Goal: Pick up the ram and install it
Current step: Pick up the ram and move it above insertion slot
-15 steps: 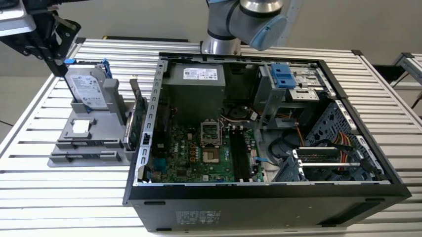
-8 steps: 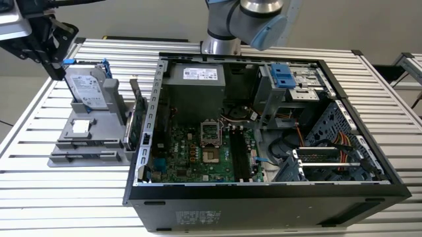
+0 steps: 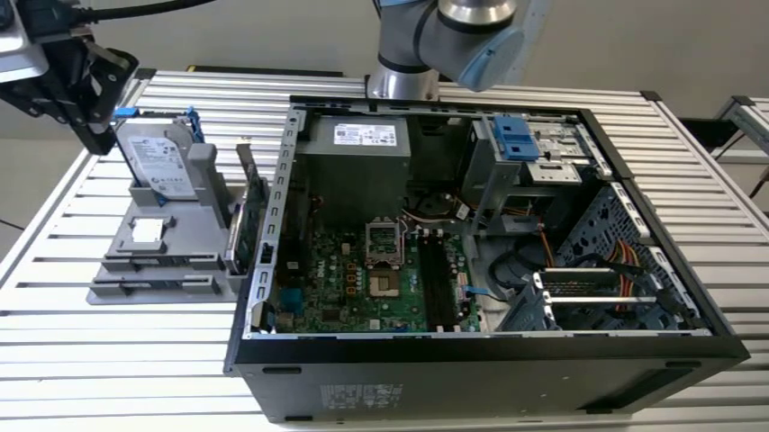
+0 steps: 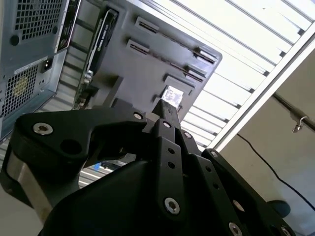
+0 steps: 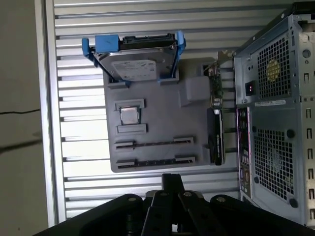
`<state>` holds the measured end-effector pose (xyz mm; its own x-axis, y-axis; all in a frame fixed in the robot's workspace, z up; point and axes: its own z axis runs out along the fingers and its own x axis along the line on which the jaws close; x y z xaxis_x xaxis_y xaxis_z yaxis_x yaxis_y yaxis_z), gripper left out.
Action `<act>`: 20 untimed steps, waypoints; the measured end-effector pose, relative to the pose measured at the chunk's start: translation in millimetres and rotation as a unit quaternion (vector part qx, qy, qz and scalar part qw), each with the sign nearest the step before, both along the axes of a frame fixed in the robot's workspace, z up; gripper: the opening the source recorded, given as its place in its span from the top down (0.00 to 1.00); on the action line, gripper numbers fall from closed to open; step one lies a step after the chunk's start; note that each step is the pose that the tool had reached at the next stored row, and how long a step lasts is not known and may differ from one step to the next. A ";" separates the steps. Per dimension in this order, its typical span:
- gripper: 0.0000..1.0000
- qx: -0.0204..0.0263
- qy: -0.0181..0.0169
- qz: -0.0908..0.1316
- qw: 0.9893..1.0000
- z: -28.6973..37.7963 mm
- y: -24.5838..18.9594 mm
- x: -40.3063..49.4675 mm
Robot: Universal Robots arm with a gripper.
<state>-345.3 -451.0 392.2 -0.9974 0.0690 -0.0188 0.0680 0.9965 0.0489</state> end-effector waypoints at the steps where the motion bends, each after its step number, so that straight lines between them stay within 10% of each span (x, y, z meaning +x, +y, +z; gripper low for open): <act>1: 1.00 0.000 0.000 0.000 1.000 0.0 -1.2 0.0; 20: 1.00 0.000 0.000 0.010 1.000 -0.2 -5.5 0.0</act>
